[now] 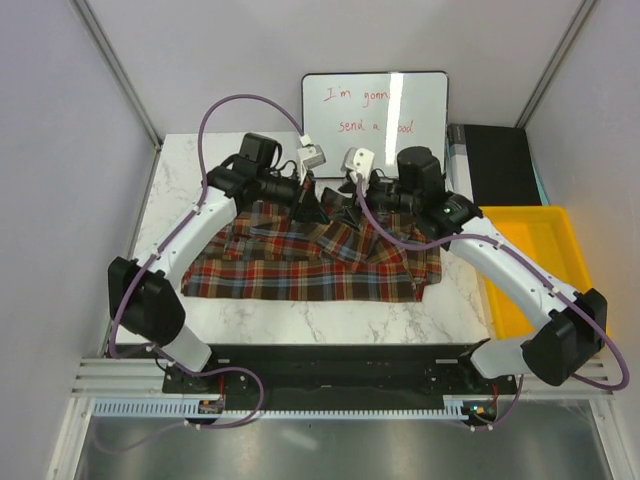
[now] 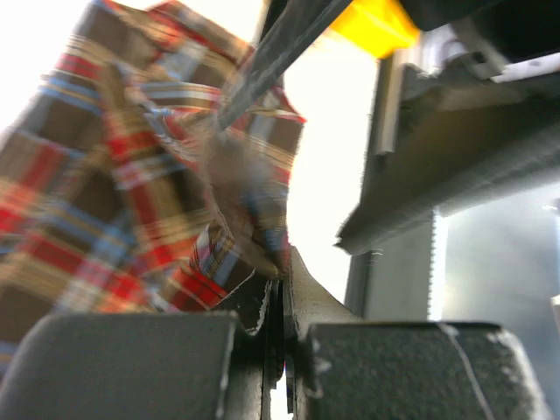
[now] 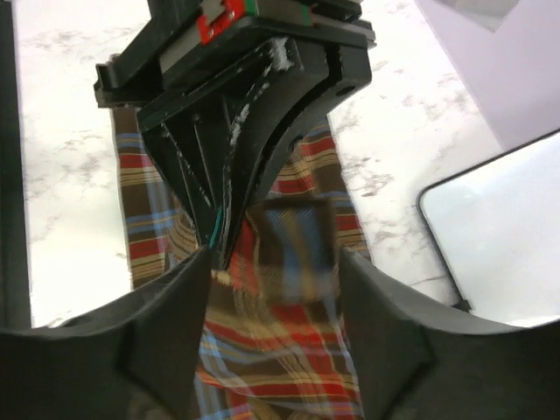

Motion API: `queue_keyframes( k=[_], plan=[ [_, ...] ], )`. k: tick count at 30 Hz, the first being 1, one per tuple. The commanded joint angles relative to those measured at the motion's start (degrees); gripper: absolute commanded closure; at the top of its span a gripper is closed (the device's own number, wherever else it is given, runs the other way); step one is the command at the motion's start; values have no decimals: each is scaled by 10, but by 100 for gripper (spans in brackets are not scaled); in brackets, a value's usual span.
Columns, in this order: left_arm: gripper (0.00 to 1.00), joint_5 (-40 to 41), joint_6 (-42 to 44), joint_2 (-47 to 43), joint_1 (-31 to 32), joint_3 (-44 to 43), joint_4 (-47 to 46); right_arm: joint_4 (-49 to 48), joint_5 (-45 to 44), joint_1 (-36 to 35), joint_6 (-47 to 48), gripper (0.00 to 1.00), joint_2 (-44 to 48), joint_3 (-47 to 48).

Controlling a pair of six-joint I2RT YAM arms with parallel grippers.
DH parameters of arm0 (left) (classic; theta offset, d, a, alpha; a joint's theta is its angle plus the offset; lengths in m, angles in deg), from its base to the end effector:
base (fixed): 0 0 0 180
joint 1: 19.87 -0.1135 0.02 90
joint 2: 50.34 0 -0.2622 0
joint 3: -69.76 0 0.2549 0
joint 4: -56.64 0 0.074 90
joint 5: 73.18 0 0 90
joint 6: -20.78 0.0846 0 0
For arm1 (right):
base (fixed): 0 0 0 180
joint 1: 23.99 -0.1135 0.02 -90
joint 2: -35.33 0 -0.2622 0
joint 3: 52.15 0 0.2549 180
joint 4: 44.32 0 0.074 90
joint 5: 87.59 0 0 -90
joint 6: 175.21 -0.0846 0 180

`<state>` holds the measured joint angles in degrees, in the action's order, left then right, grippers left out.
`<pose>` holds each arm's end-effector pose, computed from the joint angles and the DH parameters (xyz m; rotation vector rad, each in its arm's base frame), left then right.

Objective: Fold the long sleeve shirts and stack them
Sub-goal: Fold the shirt

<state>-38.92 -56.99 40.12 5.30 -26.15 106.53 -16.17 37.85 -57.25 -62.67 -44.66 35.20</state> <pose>0.2985 -0.2175 0.3147 1.1536 1.9033 -1.2444 0.2748 0.2389 0.3536 -1.2484 1.4704 0.7206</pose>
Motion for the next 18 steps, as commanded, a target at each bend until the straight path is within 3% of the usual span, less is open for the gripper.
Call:
queue_keyframes(
  k=[1,6,8,10,11,16,18],
  plan=[
    [98,101,90,2,-1,-64,15,-35,-78,17,-80,17,50,-26],
    [98,244,364,19,27,-162,16,80,-8,128,-159,15,39,-22],
    [98,279,488,14,44,-163,9,98,22,178,-173,14,25,-15],
    [98,311,557,8,80,-155,-7,110,65,203,-172,13,12,-9],
    [98,318,617,4,91,-143,-12,111,73,225,-175,13,6,0],
    [96,352,727,-11,160,-72,-45,139,113,268,-163,17,-42,33],
    [96,337,772,-55,172,11,-49,173,122,282,-140,21,-54,43]
  ],
)
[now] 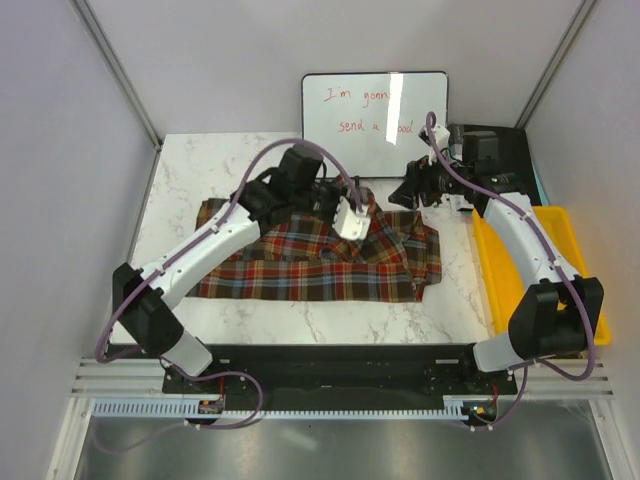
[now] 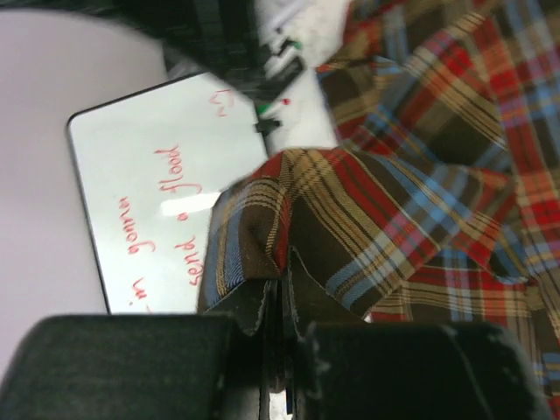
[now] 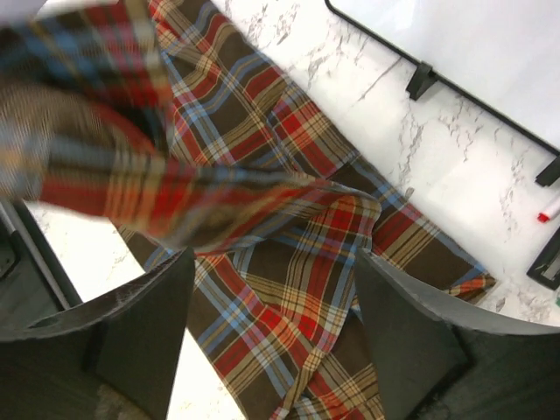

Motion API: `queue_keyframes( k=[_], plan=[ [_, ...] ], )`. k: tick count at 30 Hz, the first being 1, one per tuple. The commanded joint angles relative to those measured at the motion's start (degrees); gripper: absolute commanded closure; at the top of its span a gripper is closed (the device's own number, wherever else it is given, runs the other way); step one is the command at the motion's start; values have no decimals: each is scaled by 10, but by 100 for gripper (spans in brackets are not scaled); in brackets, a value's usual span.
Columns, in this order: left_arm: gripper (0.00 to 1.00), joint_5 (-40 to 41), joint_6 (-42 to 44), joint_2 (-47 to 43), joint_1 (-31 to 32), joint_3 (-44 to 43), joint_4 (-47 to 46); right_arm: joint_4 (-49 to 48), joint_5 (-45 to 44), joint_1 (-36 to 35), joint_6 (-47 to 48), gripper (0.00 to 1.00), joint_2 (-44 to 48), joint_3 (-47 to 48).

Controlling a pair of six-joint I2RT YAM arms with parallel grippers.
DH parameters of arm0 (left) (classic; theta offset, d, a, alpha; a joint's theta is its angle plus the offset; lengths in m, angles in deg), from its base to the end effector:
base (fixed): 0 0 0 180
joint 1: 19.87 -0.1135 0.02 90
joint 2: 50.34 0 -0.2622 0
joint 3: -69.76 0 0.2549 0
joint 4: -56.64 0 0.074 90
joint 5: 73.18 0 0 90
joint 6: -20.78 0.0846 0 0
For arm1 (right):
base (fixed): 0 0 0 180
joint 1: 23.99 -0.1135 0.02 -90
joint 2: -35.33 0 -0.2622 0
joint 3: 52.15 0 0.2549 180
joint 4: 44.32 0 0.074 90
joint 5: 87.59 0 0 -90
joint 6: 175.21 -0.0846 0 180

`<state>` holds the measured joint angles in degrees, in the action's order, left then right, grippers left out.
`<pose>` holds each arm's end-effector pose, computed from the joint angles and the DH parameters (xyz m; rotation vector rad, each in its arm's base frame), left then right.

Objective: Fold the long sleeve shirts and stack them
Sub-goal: Fold the shirt

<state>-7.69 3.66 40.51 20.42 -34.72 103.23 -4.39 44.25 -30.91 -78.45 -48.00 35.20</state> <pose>0.2811 -0.2843 0.3536 1.8681 0.9389 -0.1163 0.3454 0.0988 0.3114 -0.6511 2.0180 0.7970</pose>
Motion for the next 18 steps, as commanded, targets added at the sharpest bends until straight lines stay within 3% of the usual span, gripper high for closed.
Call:
queue_keyframes(
  k=[1,6,9,12,18],
  plan=[
    [97,22,182,-82,29,181,-49,63,60,22,25,22,-30,45],
    [98,-6,212,-257,128,370,-63,118,82,26,81,31,-57,48],
    [91,-5,147,-303,219,461,-97,154,108,24,103,42,-84,66],
    [92,73,57,-266,310,517,-178,194,106,18,134,49,-111,85],
    [93,160,-27,-115,339,497,-272,225,45,-12,168,50,-136,98]
  ],
)
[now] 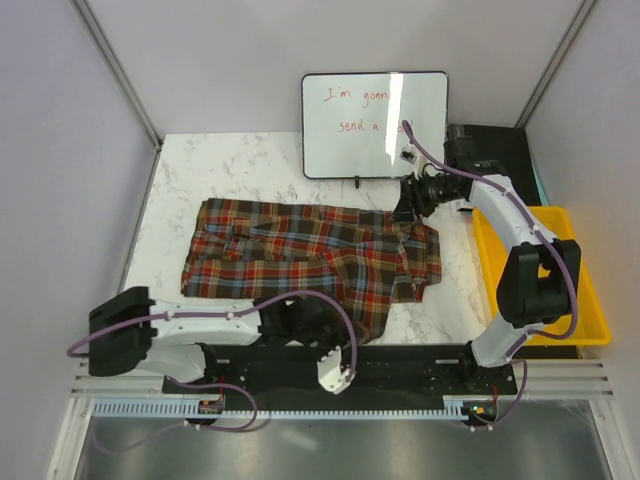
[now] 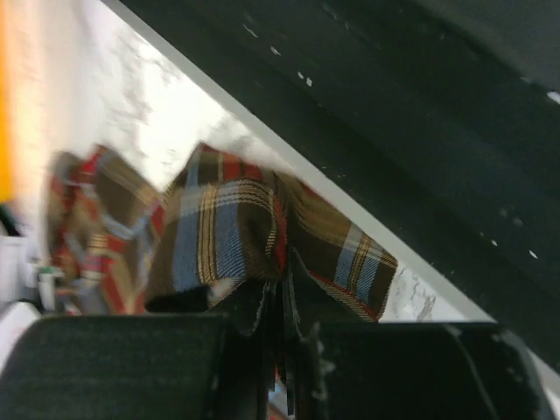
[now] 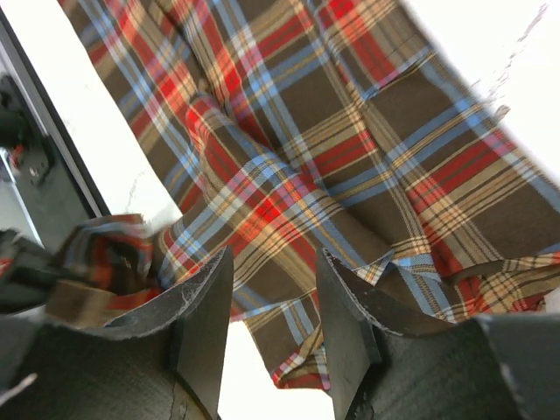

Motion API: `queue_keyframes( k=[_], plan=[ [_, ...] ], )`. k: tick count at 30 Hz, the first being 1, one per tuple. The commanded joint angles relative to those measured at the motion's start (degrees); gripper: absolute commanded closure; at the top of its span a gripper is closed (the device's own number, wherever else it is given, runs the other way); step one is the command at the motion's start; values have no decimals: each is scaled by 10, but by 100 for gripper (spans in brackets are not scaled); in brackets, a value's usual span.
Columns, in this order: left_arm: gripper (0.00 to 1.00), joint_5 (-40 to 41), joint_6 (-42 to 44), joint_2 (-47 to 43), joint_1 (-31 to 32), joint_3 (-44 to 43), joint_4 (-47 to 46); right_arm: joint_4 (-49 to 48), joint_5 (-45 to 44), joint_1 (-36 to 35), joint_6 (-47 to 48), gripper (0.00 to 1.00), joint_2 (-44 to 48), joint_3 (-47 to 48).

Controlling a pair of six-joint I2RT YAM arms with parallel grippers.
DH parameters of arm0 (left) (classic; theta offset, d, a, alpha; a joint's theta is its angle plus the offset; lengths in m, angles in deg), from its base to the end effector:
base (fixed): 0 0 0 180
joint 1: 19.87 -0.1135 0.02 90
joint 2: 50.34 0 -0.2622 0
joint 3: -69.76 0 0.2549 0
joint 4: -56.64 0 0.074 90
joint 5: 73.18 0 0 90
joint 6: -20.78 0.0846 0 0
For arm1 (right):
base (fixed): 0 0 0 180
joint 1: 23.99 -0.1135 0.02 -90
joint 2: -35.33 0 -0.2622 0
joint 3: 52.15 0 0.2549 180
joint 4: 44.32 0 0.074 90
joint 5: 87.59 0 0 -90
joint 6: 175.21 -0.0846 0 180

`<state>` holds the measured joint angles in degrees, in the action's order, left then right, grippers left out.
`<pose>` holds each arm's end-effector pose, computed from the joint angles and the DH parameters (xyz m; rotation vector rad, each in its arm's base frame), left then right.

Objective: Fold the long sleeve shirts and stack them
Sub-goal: Fold the shirt

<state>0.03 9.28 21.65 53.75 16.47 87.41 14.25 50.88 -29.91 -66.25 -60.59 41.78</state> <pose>0.0558 -0.2766 0.1633 2.3668 0.4524 -0.3169 0.3572 0.1007 0.2522 -0.7844 2.2543 0.9894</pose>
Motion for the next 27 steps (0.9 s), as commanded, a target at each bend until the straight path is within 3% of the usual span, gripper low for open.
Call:
queue_keyframes(
  k=[1,5,8,11,12,16,17,18,20,24,27],
  plan=[
    [93,88,-96,96,6,-28,-124,44,-28,-26,54,50,-14,39],
    [91,90,-77,84,21,-8,-120,89,-51,-79,110,51,-37,65],
    [82,89,-99,38,41,28,-108,86,-61,-130,118,53,-59,77],
    [65,104,-134,-2,49,73,-114,68,-66,-168,108,58,-85,72],
    [55,119,-148,-11,49,84,-116,66,-62,-173,100,59,-97,75],
    [43,146,-347,-81,49,24,-20,79,-72,-174,94,61,-107,91],
    [40,133,-385,-96,48,8,44,87,-73,-174,101,61,-96,91],
    [24,121,-454,-127,48,-14,67,92,-69,-174,107,60,-89,84],
    [12,48,-521,-150,30,-35,132,116,-58,-175,137,57,-68,69],
    [2,-66,-692,-216,-44,-74,163,153,-27,-190,226,54,-18,-19],
    [1,-78,-756,-255,-92,-80,160,106,-58,-257,249,53,39,-83]
  ],
)
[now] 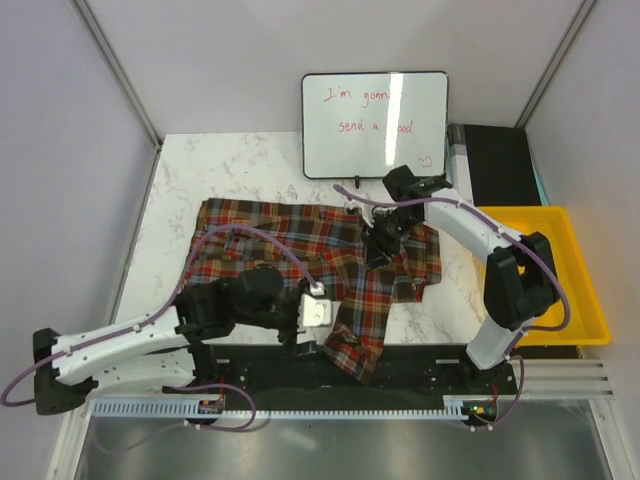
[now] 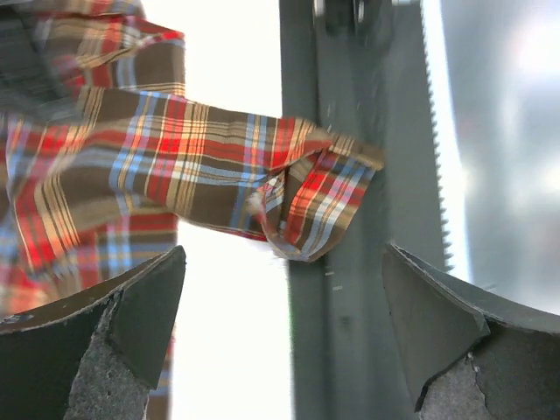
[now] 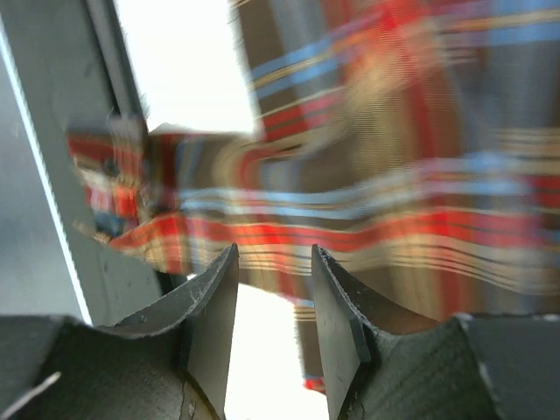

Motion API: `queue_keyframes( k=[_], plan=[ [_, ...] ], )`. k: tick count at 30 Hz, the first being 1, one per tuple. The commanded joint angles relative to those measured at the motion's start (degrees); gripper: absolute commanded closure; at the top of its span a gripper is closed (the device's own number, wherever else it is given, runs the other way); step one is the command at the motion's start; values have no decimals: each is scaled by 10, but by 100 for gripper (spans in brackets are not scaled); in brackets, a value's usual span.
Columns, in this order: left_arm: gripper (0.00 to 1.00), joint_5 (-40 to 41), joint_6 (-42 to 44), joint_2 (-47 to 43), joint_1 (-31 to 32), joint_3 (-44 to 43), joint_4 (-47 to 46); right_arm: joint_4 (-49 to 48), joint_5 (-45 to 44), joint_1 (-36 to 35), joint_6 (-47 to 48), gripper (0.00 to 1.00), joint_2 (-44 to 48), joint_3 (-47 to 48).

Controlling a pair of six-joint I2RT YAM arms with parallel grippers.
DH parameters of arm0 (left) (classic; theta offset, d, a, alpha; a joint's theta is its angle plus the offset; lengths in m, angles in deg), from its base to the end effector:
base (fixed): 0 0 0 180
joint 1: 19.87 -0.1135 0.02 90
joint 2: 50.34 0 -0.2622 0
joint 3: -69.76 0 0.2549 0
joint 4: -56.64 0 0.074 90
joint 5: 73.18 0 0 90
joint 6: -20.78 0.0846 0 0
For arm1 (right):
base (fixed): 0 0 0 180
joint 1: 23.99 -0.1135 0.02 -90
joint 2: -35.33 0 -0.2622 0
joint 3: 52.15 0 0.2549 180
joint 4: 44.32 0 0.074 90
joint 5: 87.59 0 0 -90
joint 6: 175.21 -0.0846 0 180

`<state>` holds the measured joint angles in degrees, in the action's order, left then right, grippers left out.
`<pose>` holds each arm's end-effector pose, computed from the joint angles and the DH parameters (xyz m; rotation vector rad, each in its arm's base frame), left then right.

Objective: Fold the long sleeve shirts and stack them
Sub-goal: Fold the shirt

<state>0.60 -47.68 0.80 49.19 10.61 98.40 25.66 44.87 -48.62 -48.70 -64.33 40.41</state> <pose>0.0626 -0.2298 0.2669 1.7066 1.4496 -0.7720 0.2920 0.1967 0.2075 -1.4610 2.2422 1.0017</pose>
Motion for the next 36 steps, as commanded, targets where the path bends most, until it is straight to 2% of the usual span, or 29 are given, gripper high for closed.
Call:
queue_keyframes(
  k=[1,4,6,7,8,12,15,17,19,30,31,32,33,35,36],
  plan=[
    [1,-91,-197,-49,-85,-27,55,-52,-31,-88,78,54,89,-84],
    [1,-78,-229,-88,-137,-24,53,-106,-90,-161,109,54,93,-113],
    [1,-46,-256,-104,-159,-12,61,-90,-105,-202,152,55,72,-91],
    [1,-45,-268,-100,-196,-11,68,-89,-117,-213,165,55,54,-85],
    [1,-12,-301,-98,-208,-10,68,-85,-120,-225,178,55,46,-76],
    [1,38,-373,-83,-269,-21,75,-62,-136,-284,270,55,18,-84],
    [1,31,-434,-81,-323,-37,90,-67,-152,-310,316,55,6,-111],
    [1,59,-465,-83,-363,-42,108,-76,-162,-320,327,55,-4,-122],
    [1,63,-474,-83,-392,-40,111,-97,-166,-333,332,55,-11,-128],
    [1,39,-518,-104,-455,4,105,-174,-207,-359,335,50,-37,-172],
    [1,31,-519,-105,-459,11,104,-174,-207,-361,332,53,-40,-173],
    [1,29,-522,-107,-461,14,104,-172,-207,-361,328,61,-41,-175],
    [1,25,-523,-109,-464,18,103,-168,-210,-364,324,85,-42,-174],
    [1,15,-523,-112,-464,26,102,-165,-214,-361,313,100,-33,-164],
    [1,10,-522,-115,-465,29,98,-161,-208,-352,287,100,-26,-155]
  ],
)
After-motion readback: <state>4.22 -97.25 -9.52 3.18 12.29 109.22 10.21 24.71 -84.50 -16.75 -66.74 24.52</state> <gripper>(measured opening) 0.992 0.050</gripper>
